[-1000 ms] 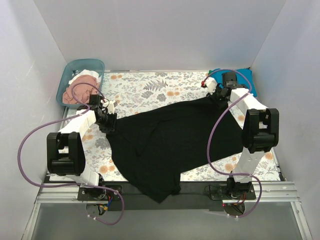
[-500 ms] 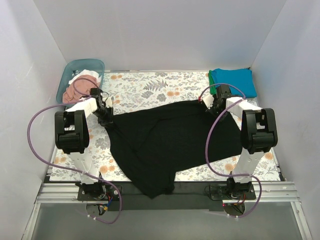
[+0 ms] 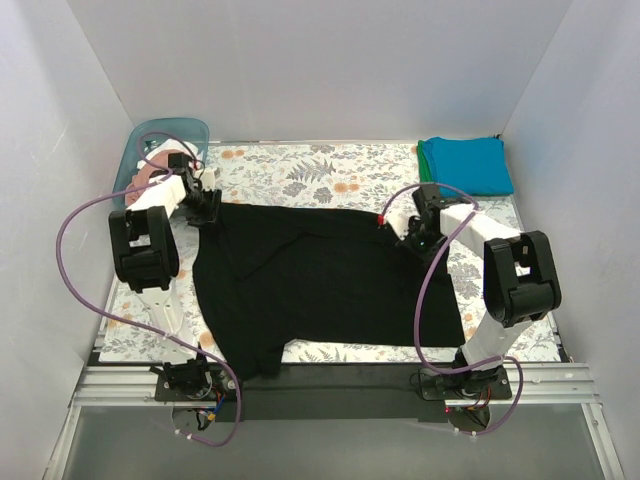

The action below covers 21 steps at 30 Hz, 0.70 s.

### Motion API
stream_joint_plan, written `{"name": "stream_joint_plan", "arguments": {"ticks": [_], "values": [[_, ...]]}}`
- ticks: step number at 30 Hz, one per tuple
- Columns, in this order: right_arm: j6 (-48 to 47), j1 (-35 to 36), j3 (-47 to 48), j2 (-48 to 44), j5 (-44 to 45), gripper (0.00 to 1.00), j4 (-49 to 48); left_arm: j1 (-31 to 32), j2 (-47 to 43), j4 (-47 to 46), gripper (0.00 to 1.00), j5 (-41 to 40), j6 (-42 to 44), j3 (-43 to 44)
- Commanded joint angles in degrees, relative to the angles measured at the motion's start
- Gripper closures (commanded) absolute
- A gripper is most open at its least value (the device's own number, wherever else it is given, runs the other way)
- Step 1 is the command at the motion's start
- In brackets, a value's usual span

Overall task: Fold and stack the t-shirts
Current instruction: Fold the tshirt

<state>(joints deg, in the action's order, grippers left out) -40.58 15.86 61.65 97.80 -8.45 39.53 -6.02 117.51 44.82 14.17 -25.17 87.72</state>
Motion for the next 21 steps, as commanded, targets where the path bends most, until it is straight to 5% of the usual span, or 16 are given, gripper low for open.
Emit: {"name": "stream_joint_plan", "arguments": {"ticks": [1, 10, 21], "values": [[1.55, -3.46, 8.83, -2.7, -3.24, 0.61, 4.59, -0.22, -12.3, 4.39, 0.59, 11.11, 3.19, 0.61], [-1.34, -3.64, 13.41, 3.26, 4.04, 0.59, 4.24, 2.76, -17.93, 11.26, 0.5, 16.06, 7.67, -4.47], [-0.12, -10.84, 24.13, 18.99, 6.34, 0.64, 3.01, 5.23, -18.12, 3.87, 0.5, 7.11, 4.07, -14.77]]}}
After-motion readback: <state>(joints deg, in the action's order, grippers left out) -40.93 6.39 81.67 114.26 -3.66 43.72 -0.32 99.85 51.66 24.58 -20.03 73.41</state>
